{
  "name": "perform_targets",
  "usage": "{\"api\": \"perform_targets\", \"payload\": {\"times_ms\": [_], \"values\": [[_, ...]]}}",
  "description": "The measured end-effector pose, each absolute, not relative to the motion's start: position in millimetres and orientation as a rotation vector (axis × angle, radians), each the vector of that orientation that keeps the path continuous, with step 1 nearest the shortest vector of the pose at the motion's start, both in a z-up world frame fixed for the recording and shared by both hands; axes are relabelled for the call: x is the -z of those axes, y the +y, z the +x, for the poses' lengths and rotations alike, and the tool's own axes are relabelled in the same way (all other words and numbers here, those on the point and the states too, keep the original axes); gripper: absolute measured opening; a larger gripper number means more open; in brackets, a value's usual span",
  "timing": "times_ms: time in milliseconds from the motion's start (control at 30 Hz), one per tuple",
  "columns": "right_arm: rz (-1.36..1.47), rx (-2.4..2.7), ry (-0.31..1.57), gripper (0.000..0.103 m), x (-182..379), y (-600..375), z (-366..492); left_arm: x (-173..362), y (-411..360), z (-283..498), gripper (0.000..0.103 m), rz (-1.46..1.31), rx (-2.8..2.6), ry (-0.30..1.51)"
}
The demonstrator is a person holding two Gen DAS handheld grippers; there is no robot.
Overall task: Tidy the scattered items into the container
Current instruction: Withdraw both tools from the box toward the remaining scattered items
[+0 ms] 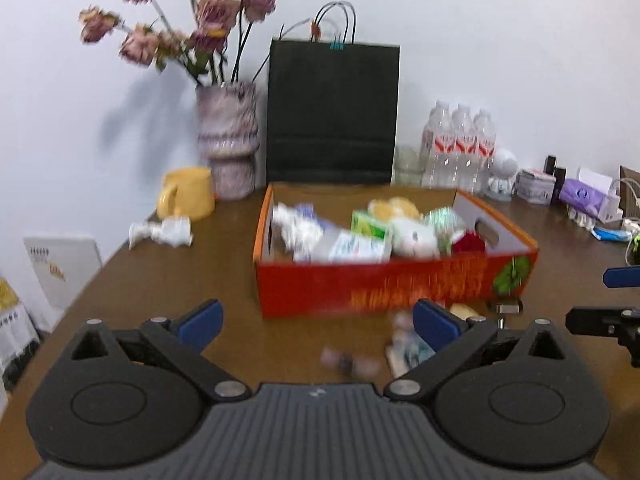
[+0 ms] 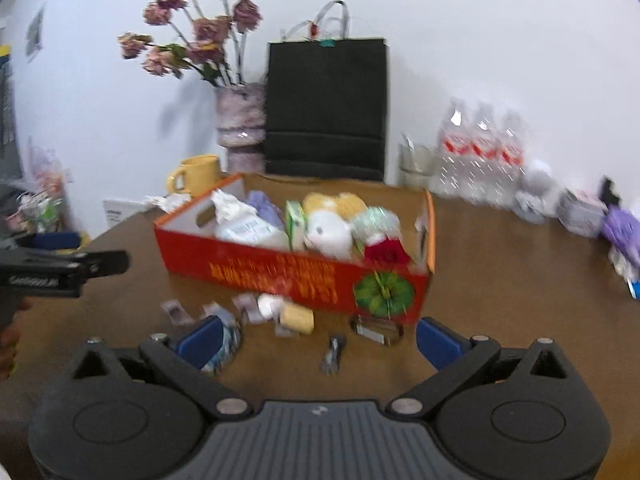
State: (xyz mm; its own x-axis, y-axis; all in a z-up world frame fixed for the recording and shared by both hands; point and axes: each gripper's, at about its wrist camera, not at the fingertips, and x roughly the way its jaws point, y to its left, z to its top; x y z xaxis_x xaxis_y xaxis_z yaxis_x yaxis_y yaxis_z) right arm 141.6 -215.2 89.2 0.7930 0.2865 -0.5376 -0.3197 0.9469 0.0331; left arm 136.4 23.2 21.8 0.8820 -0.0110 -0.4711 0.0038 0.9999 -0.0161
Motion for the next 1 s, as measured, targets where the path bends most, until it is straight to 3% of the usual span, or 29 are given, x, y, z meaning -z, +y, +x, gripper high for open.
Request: {"api": "perform_targets", "payload": {"times_ms": [233,600,867,1000], "values": [[-0.03,-0.319,0.629,0.103,-51.3,-214.2,123.7,5.0,23.9,107.9,0.103,-0.051,-0.015,0.516],[-0.029,-0.307,0.653,0.103,-42.8,-212.3,134.3,17.0,19.6,121.5,0.103,-0.018,-0.006,0.555],[-0.056,-0.318,0.685,0.081,-37.7,-208.1,167.4,28.8,9.6,161.1,0.102,0.141,0.036,0.598],[-0.057,-0.313,0.709,0.061,-33.7,-203.6,194.1,39.7,7.2,182.5,0.098,0.175,0.078,0.639]]}}
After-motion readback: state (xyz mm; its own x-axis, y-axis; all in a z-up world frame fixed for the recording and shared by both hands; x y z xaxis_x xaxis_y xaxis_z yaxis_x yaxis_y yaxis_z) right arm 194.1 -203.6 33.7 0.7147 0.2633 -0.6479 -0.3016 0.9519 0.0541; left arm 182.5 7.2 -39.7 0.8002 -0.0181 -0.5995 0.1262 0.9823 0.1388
